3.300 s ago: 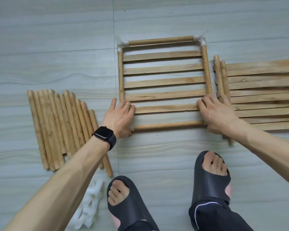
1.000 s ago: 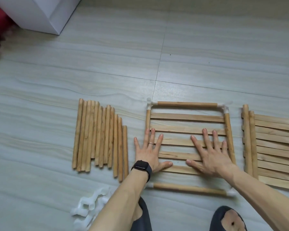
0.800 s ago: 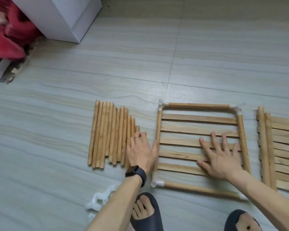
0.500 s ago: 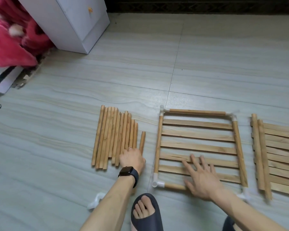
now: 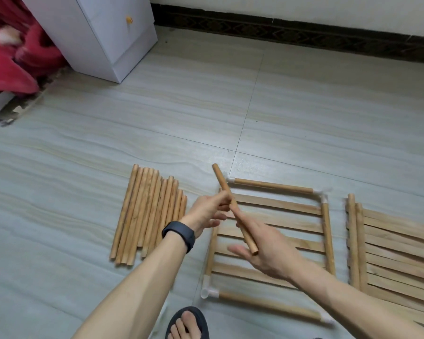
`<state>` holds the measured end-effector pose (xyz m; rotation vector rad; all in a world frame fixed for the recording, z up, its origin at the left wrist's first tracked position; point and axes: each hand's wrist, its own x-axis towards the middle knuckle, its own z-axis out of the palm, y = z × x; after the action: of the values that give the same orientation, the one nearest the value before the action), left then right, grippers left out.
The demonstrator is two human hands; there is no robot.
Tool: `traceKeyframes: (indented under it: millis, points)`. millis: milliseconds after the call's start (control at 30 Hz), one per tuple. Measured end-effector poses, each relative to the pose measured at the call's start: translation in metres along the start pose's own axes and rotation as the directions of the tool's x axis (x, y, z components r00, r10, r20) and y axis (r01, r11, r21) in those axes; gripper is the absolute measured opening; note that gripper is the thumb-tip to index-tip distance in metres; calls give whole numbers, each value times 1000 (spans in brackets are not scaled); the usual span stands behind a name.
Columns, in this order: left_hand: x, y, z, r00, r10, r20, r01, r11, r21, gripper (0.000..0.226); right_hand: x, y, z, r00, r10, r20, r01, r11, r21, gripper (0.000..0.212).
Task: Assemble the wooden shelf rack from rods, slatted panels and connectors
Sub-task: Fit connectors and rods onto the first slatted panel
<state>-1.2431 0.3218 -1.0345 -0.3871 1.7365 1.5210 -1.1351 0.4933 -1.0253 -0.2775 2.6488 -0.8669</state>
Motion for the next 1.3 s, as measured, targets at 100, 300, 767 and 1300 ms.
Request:
traceKeyframes:
  millis: [100, 300, 767, 1300]
  points:
    - [22, 23, 11, 997, 76, -14, -77, 992, -101, 36, 32, -1, -24, 958, -96, -269, 117, 991, 60, 43]
    - [68, -15, 6, 923, 266, -276, -36, 777, 629, 47, 77, 19, -63, 899, 131, -418, 10, 948, 319, 20]
    - [86, -66, 14, 908, 393, -146, -63, 473, 879, 62, 80, 6, -67, 880, 255, -400, -54, 892, 449, 24]
    - [35, -101, 11, 953, 279, -117, -2, 394, 919, 74, 155, -73, -95, 891, 452, -47, -408, 841, 355, 30]
